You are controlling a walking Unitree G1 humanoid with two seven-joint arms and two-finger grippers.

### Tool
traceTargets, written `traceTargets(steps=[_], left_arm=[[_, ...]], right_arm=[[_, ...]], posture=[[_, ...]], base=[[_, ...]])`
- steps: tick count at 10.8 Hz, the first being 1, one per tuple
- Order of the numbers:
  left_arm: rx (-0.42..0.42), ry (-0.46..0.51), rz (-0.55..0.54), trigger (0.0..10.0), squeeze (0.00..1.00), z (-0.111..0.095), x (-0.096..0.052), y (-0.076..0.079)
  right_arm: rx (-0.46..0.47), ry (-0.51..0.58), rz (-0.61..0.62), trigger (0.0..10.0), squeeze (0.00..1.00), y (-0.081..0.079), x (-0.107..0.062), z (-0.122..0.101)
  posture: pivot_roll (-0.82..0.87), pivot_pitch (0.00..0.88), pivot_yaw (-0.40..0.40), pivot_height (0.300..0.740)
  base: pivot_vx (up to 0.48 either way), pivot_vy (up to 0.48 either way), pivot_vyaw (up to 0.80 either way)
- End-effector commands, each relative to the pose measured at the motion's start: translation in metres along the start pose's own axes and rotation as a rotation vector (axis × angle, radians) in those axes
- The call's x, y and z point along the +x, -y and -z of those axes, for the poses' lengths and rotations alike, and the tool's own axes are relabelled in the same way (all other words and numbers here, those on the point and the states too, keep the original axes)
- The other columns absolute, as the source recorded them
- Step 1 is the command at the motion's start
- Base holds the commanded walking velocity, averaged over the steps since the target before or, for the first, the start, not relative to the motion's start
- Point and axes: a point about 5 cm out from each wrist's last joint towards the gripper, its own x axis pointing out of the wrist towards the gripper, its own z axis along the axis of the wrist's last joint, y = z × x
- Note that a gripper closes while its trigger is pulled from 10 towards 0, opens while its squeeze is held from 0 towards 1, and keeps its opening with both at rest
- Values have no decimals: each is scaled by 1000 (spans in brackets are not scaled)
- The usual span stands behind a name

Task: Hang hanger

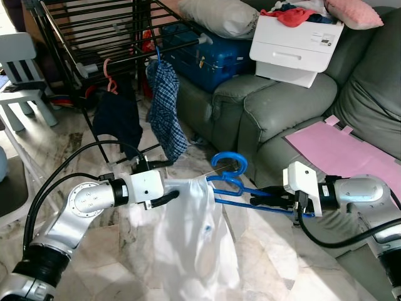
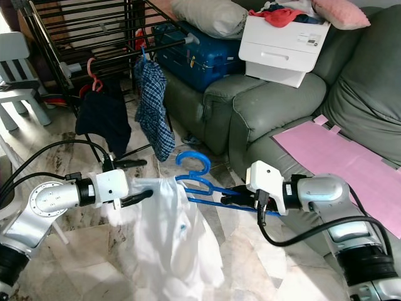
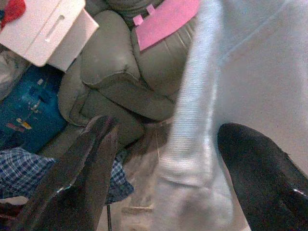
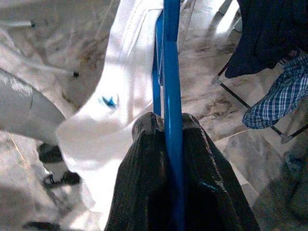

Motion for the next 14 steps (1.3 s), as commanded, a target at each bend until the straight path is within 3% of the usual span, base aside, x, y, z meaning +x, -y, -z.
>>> traceTargets(steps=[1, 5, 14], left_arm=[[-7, -42, 47, 0, 0, 5, -2, -3], [-50, -105, 154, 0, 0, 17, 3, -2], [-101, -91, 238, 0, 0, 20, 9, -2]], right_arm=[[-111, 3, -8, 10000, 0, 6, -1, -14], [-178, -18, -6, 10000, 0, 6, 3, -11], [-222, -13, -1, 10000, 0, 9, 7, -9]], posture=[[-110, 0, 6, 740], [-115, 0, 5, 740], [-120, 0, 2, 740]], base=[[0, 0, 0], [0, 0, 0], [0, 0, 0]])
